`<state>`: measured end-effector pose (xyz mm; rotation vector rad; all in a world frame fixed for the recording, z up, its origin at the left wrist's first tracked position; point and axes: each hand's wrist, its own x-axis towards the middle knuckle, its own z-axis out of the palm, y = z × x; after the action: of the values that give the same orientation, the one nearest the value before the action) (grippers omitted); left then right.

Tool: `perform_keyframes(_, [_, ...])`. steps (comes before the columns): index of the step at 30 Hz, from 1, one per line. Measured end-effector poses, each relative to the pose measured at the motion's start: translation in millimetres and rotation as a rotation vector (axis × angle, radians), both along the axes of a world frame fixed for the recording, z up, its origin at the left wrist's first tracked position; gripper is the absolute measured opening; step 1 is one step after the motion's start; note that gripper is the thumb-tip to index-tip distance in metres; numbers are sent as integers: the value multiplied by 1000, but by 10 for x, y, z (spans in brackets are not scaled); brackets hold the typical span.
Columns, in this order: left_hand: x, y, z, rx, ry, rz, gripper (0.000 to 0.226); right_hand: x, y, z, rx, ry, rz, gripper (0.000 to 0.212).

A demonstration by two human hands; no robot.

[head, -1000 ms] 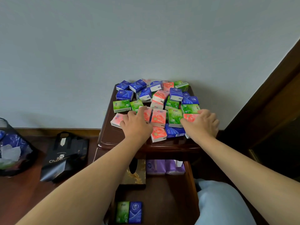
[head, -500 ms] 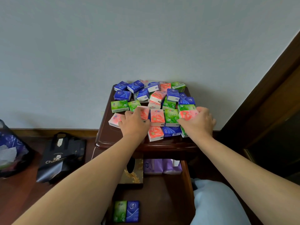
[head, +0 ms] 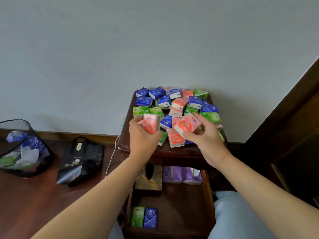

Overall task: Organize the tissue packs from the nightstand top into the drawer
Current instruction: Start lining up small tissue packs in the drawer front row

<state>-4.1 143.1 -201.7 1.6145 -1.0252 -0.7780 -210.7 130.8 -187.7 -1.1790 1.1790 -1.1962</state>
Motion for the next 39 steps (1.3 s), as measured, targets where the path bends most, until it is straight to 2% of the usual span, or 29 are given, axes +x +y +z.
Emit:
perform_keyframes(4, [144,458,-182,-28,170,-143,91,150,350,-136,101,-135,133,78])
perform_keyframes(8, [264,849,-505,28,67,-277,80,172,700,-397,370,-326,256,67])
perform_keyframes(11, [342,1107,-823,104,64,-276,68,130,966,-765,508,-141,339,57])
perform_keyframes(16, [417,1338,-1277,302,101,-278,64,162,1232,-1428,674,257,334,32])
perform_keyframes(19, [448,1376,-1457,431,114,-244,61,199,1204,-1732,609,542,374,23])
perform_keyframes(23, [453,1321,-1605,531,162,-272,63,268,1148,-2051,541,811,455,29])
perform_keyframes(28, [439,1246,-1653,574,137,-340,63,393,1156,-2422,565,893,481,40])
perform_keyframes(33, [436,1250,-1763,641,132,-396,60,435,1165,-2620,507,1013,477,41])
perform_keyframes(36, [440,1236,-1803,655,173,-364,55,428,1149,-2676,526,1064,442,41])
perform_keyframes(39, [448,1231,-1798,665,195,-334,50,454,1130,-2685,560,1033,462,39])
